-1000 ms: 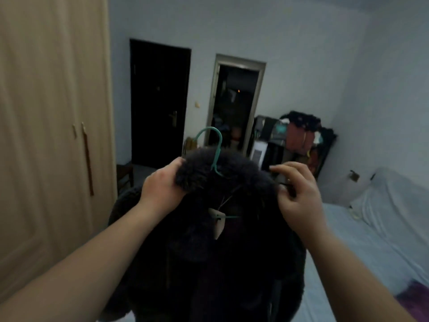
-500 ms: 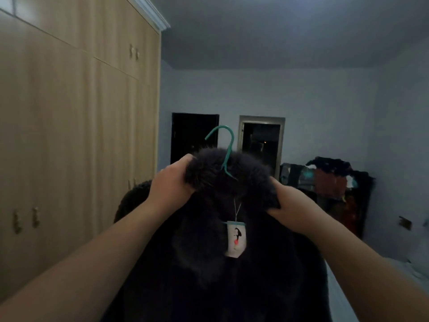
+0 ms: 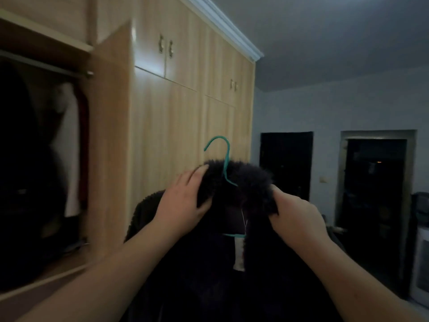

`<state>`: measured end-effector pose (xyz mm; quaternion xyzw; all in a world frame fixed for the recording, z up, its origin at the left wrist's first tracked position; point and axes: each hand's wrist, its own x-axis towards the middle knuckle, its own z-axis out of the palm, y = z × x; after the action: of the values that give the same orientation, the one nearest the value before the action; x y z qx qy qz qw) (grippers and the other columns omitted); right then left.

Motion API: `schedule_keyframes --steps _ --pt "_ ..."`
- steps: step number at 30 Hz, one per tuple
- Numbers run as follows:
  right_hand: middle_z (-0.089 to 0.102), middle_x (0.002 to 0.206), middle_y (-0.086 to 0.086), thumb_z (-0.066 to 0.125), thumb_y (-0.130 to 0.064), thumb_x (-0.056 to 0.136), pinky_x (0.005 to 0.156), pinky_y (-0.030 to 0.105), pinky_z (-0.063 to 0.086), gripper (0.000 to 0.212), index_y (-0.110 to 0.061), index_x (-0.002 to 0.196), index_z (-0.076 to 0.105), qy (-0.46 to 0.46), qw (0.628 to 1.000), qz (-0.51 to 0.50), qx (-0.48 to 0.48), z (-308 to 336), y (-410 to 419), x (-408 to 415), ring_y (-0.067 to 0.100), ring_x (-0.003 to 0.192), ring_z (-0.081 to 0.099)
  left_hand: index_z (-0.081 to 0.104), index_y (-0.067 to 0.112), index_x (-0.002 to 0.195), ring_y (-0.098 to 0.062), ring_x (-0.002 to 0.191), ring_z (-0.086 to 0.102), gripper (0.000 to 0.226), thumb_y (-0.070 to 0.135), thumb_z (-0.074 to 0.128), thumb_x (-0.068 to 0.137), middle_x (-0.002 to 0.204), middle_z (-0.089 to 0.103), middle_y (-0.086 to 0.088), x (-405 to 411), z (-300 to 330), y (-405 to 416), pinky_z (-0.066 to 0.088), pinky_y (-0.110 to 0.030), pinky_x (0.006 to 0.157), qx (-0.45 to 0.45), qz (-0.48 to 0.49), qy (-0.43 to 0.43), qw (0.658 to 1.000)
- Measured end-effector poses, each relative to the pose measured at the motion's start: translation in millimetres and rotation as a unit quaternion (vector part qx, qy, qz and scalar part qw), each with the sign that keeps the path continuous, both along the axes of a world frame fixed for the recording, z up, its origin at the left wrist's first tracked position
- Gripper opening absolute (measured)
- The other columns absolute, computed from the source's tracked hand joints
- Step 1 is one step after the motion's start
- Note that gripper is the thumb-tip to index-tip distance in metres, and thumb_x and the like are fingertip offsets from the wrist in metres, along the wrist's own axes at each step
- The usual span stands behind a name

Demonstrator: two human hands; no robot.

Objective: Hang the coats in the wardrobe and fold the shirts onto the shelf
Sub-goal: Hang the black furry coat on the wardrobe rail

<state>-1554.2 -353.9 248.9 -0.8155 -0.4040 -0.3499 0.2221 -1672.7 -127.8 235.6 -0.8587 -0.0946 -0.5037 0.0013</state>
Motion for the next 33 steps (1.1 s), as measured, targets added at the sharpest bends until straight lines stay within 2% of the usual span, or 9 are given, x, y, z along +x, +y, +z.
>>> schedule_keyframes --steps 3,5,8,10,15,19,25,29,33 --pt "0.054 0.072 -0.011 0.045 -0.036 0.095 0.054 0.031 0.038 0.040 -0.045 0.133 0.038 -0.010 0.998 0.057 0.023 0.5 72.8 -32.6 0.013 0.058 0.048 0.011 0.034 0.153 -0.022 0.141 0.030 0.075 0.043 0.051 0.090 0.156 0.029 -0.003 -63.7 -15.6 51.9 0.028 -0.040 0.117 -0.007 0.062 0.016 0.998" --pt "0.053 0.071 -0.012 0.046 -0.036 0.095 0.053 0.031 0.040 0.039 -0.044 0.132 0.037 -0.009 0.996 0.086 0.030 3.0 122.4 -59.7 0.013 0.057 0.047 0.007 0.036 0.154 -0.019 0.148 0.017 0.075 0.041 0.048 0.091 0.162 0.018 0.000 -110.4 -22.2 88.3 0.019 -0.038 0.121 0.012 0.099 0.023 0.995" --pt "0.068 0.085 -0.005 0.047 -0.034 0.091 0.062 0.036 0.051 0.038 -0.040 0.128 0.039 0.008 0.992 0.125 0.032 7.1 197.7 -99.0 0.025 0.075 0.066 0.010 0.037 0.154 -0.011 0.150 0.005 0.071 0.040 0.045 0.092 0.163 0.010 0.007 -184.4 -23.5 146.2 0.017 -0.035 0.121 0.043 0.136 0.041 0.989" --pt "0.071 0.096 0.003 0.049 -0.030 0.088 0.065 0.037 0.049 0.044 -0.038 0.131 0.040 0.017 0.989 0.144 0.035 11.7 247.8 -124.5 0.032 0.088 0.068 0.007 0.041 0.153 -0.007 0.149 0.001 0.070 0.042 0.043 0.093 0.163 0.005 0.013 -233.2 -19.1 186.9 0.017 -0.033 0.121 0.043 0.162 0.045 0.985" --pt "0.070 0.104 0.009 0.052 -0.024 0.086 0.068 0.036 0.045 0.054 -0.031 0.137 0.037 0.022 0.983 0.179 0.040 29.8 356.2 -182.6 0.035 0.097 0.066 0.009 0.042 0.153 -0.007 0.149 0.003 0.065 0.047 0.037 0.095 0.161 0.005 0.015 -328.7 10.3 273.8 0.017 -0.034 0.121 0.053 0.246 0.039 0.967" --pt "0.070 0.099 0.011 0.052 -0.025 0.087 0.064 0.037 0.043 0.057 -0.032 0.140 0.032 0.012 0.978 0.197 0.064 48.4 425.7 -214.9 0.036 0.090 0.067 0.007 0.041 0.153 -0.008 0.149 -0.001 0.063 0.043 0.040 0.100 0.161 0.003 0.017 -372.6 38.5 326.9 0.002 -0.022 0.115 0.040 0.287 0.057 0.955" --pt "0.069 0.100 0.006 0.045 -0.028 0.093 0.064 0.036 0.039 0.051 -0.034 0.141 0.029 -0.022 0.972 0.214 0.093 84.8 523.4 -240.6 0.035 0.087 0.066 0.016 0.036 0.153 -0.014 0.149 0.010 0.064 0.041 0.045 0.097 0.162 0.015 0.007 -403.2 76.2 422.6 0.012 -0.028 0.119 0.036 0.337 0.032 0.940" --pt "0.068 0.097 0.003 0.042 -0.028 0.096 0.063 0.034 0.038 0.049 -0.035 0.142 0.028 -0.036 0.970 0.223 0.093 105.2 594.2 -240.2 0.029 0.070 0.056 0.014 0.036 0.154 -0.014 0.149 0.009 0.064 0.044 0.043 0.098 0.162 0.014 0.006 -404.7 89.2 482.0 0.014 -0.032 0.121 0.019 0.364 0.016 0.931" --pt "0.067 0.101 0.003 0.043 -0.027 0.096 0.062 0.035 0.040 0.053 -0.036 0.145 0.023 -0.047 0.967 0.237 0.086 117.5 664.0 -226.1 0.028 0.076 0.061 0.014 0.036 0.153 -0.014 0.149 0.010 0.063 0.045 0.042 0.098 0.162 0.015 0.007 -396.6 98.3 534.9 0.018 -0.036 0.120 0.020 0.391 0.006 0.920"
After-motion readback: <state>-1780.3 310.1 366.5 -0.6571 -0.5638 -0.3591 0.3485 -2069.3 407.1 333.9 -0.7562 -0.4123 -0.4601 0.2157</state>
